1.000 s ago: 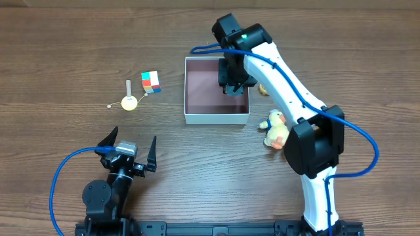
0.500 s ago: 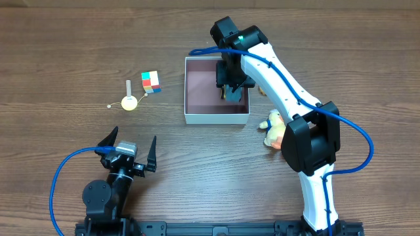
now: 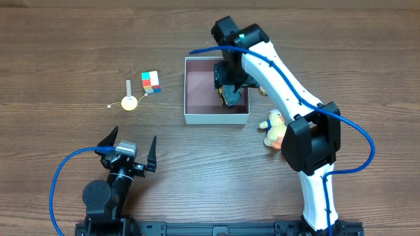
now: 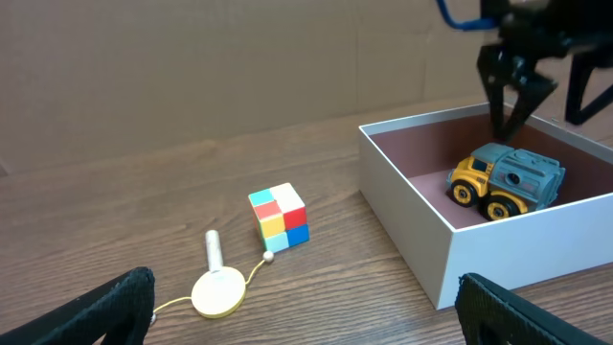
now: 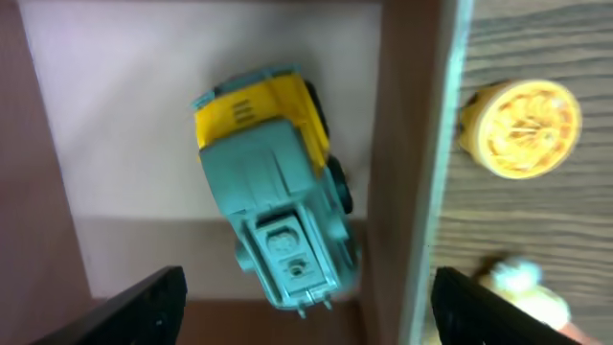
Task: Pack container
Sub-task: 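Open the right gripper, withdraw, and move over the plush duck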
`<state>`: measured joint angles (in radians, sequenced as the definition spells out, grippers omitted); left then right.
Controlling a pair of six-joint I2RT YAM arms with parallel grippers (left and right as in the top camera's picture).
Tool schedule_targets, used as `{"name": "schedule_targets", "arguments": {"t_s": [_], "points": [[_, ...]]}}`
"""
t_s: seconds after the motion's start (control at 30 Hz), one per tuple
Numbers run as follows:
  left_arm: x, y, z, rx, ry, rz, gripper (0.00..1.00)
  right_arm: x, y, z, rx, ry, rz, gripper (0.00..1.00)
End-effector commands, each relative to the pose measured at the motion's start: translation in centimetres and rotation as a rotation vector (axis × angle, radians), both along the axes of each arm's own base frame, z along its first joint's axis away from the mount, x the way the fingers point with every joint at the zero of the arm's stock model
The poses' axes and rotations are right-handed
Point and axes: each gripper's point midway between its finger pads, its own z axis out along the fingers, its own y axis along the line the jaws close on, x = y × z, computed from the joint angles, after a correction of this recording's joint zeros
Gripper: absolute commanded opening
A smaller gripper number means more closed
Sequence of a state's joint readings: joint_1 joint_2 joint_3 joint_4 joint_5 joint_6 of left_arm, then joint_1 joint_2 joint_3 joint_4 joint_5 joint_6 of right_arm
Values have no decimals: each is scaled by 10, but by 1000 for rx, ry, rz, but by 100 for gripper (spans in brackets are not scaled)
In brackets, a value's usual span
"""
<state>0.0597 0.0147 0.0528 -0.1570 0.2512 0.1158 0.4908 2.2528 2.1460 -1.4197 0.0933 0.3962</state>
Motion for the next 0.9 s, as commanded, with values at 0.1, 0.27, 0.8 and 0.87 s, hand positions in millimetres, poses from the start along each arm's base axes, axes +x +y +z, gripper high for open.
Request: {"name": "schedule_targets", "arguments": {"t_s": [0.1,0.27,0.8,0.87], "points": [[0,0,0,18,-9,-5,100,33,-34,113,69,-212,-7,92],[0,0,0,18,-9,-5,100,33,-67,171,156,-309,-28,100],[0,0,0,18,-9,-5,100,-56,-150,126,-20,-39,-113,100],[0,0,0,18,-9,-5,100,-77,-156,115,-43,14,-118,100]]}}
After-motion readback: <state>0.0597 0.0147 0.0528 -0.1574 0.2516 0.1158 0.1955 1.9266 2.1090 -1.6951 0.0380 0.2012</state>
